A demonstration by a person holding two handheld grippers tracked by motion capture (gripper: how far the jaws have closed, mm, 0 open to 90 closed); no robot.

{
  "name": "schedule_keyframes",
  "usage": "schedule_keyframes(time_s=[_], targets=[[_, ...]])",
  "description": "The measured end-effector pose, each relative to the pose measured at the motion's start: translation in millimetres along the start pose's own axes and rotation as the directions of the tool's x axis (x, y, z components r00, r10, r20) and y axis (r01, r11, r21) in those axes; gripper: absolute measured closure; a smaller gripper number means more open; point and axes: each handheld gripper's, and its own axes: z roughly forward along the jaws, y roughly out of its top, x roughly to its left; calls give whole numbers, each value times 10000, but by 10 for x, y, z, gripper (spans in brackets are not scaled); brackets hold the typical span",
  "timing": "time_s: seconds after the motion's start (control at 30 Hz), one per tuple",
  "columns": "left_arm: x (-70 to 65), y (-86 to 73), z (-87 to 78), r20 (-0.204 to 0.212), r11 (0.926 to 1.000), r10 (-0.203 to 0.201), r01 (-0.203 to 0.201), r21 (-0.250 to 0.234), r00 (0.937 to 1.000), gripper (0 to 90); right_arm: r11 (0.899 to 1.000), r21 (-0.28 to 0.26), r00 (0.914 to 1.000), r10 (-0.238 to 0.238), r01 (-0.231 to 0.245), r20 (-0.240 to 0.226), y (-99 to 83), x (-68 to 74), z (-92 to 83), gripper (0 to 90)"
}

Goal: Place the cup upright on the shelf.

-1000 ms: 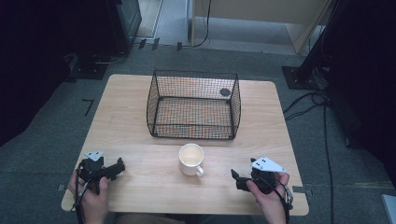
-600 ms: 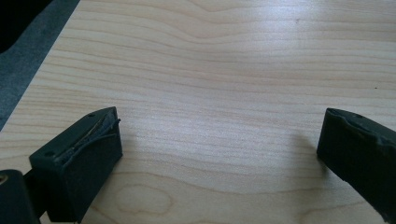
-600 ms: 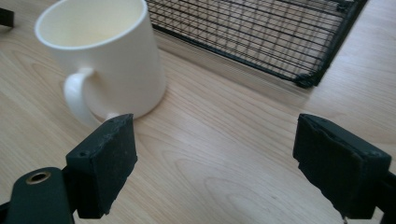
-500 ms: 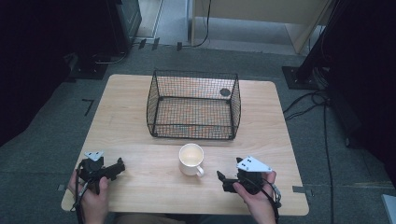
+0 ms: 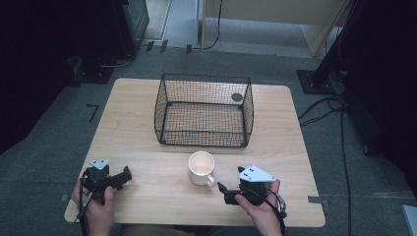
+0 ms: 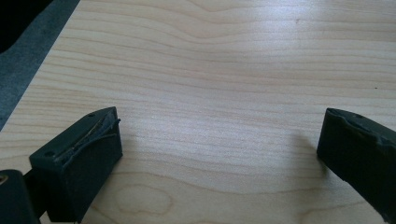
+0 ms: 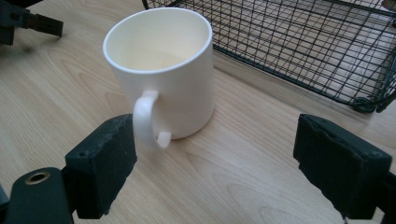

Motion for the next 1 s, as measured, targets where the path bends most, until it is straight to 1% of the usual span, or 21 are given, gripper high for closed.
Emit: schedule_keyframes(time_s=[0.2,0.27,0.43,0.47,0.53,0.57,0.6,0.67,0.7,0.73,0.8,0.9,0.93,0.97,1.0], targets=[[0,0,0,-1,10000,1,-1,2,10000,1,9999,-12,9992,-163,162,-362,30,101,42,127],[0,0,0,-1,10000,-2,2,-1,10000,1,9997,-71,9993,-233,231,-305,38,131,62,132],[0,0,0,0,10000,3,-3,3,10000,1,9998,54,9986,-196,199,-481,44,200,122,141],[0,0,0,0,10000,1,-1,-1,10000,1,9997,73,9987,-211,214,-465,44,219,136,149],[0,0,0,-1,10000,-1,1,-2,10000,1,9997,113,9986,-211,216,-479,44,254,182,196],[0,0,0,-1,10000,-1,1,-2,10000,1,9997,113,9986,-211,216,-479,44,254,182,196],[0,0,0,-1,10000,4,-4,2,10000,1,9998,126,9987,-125,131,-502,44,264,202,259],[0,0,0,0,10000,1,-1,0,10000,1,9999,105,9976,-72,79,-688,44,268,216,338],[0,0,0,0,10000,1,-1,0,10000,1,9999,105,9976,-72,79,-688,44,268,216,338],[0,0,0,-1,10000,-1,1,-1,10000,1,9997,200,9970,-147,163,-763,45,282,235,394],[0,0,0,-2,10000,0,0,0,10000,1,9989,410,9980,-187,212,-612,38,295,267,460],[0,0,0,-2,10000,1,-1,0,10000,1,9976,679,9982,-78,119,-600,24,297,310,563],[0,0,0,-2,10000,1,-1,0,10000,1,9976,679,9982,-78,119,-600,24,297,310,563],[0,0,0,-2,10000,0,0,0,10000,1,9970,749,9978,-154,202,-638,20,306,326,609],[0,0,0,-2,10000,1,-1,1,10000,1,9966,795,9977,-177,228,-648,18,312,333,624]])
